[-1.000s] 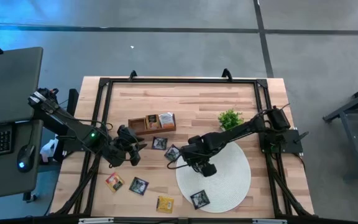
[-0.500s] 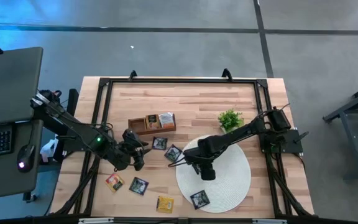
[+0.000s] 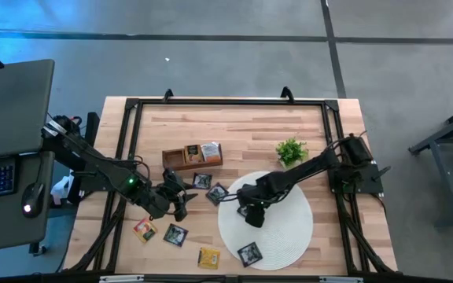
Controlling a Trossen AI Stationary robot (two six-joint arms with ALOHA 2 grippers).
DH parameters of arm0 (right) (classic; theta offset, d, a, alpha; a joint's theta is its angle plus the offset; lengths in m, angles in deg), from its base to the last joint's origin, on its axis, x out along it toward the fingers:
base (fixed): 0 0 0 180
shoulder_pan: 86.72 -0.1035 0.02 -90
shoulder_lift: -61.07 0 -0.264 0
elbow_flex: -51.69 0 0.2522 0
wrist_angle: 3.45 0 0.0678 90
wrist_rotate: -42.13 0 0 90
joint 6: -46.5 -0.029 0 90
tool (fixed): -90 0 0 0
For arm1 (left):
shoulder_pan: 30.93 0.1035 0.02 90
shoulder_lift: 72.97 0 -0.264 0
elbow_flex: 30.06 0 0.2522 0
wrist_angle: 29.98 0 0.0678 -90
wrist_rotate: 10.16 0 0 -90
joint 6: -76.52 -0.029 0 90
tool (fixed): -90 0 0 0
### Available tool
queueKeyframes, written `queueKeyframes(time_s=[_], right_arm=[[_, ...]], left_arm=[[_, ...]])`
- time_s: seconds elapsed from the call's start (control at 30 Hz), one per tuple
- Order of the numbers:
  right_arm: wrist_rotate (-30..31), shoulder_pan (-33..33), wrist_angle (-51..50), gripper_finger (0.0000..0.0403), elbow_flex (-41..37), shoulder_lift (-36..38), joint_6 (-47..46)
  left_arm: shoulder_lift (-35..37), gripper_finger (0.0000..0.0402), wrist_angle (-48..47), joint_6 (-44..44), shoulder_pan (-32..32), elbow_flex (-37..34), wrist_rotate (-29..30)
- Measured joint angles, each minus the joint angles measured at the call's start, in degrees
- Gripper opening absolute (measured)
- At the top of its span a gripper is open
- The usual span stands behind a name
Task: Pick & Place Tea
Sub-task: Put the violet tea bag into the left section of the wooden organizer
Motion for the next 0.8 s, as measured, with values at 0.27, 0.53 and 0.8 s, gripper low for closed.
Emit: queueKeyframes(time_s=[0.27, 0.53, 0.8], right_arm=[[3.4, 0.1, -1.3, 0.003, -2.6, 0.2, 2.1], [6.9, 0.0, -3.1, 0.0007, -1.3, 3.1, 9.6], [6.8, -0.1, -2.0, 0.0003, -2.6, 4.0, 9.3]], left_arm=[[0.0, 0.0135, -0.3, -0.1, 0.0, 0.0, 0.4], [0.0, 0.0135, -0.3, 0.5, 0.0, 0.0, 1.4], [0.0, 0.0135, 1.1, -0.5, 0.3, 0.0, 0.4]])
